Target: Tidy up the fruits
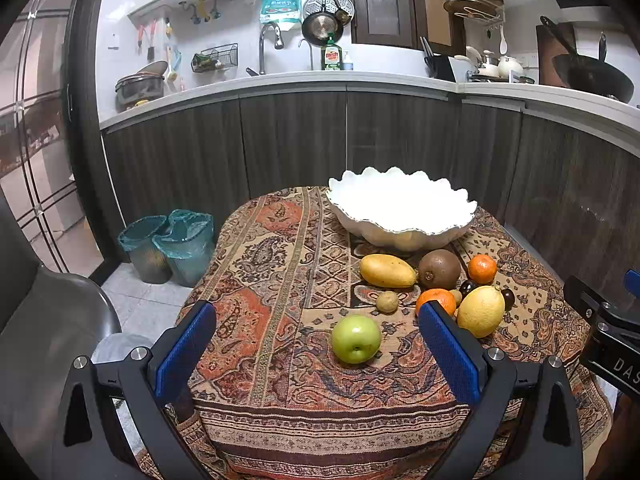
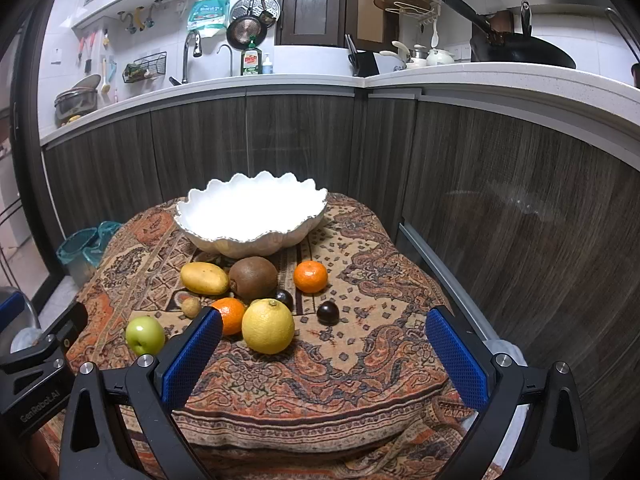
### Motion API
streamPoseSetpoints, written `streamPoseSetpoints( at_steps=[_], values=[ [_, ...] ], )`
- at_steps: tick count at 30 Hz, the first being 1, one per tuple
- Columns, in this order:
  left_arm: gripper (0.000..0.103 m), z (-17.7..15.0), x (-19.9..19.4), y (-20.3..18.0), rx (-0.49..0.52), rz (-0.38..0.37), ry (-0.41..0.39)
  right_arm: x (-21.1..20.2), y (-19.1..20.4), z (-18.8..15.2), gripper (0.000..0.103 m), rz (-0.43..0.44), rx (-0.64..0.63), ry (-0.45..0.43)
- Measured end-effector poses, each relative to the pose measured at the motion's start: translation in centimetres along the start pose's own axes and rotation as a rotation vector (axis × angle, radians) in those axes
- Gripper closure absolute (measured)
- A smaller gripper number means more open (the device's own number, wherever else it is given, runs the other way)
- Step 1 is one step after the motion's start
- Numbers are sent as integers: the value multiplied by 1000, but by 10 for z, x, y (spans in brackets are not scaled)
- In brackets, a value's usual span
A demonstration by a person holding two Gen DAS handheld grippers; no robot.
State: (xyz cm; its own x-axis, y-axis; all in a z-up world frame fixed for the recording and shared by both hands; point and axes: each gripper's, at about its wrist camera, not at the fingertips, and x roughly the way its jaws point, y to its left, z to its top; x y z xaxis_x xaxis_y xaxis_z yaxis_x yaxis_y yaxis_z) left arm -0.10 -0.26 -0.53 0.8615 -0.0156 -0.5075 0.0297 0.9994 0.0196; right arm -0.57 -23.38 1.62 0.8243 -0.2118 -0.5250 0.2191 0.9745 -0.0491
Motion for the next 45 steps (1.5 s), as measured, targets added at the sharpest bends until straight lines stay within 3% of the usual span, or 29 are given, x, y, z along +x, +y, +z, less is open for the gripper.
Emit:
streamPoseSetpoints(
  at_steps=[45],
  values=[
    [0, 0, 3, -1, 12, -5, -3, 2, 1, 1, 0, 0, -2, -1]
  ],
)
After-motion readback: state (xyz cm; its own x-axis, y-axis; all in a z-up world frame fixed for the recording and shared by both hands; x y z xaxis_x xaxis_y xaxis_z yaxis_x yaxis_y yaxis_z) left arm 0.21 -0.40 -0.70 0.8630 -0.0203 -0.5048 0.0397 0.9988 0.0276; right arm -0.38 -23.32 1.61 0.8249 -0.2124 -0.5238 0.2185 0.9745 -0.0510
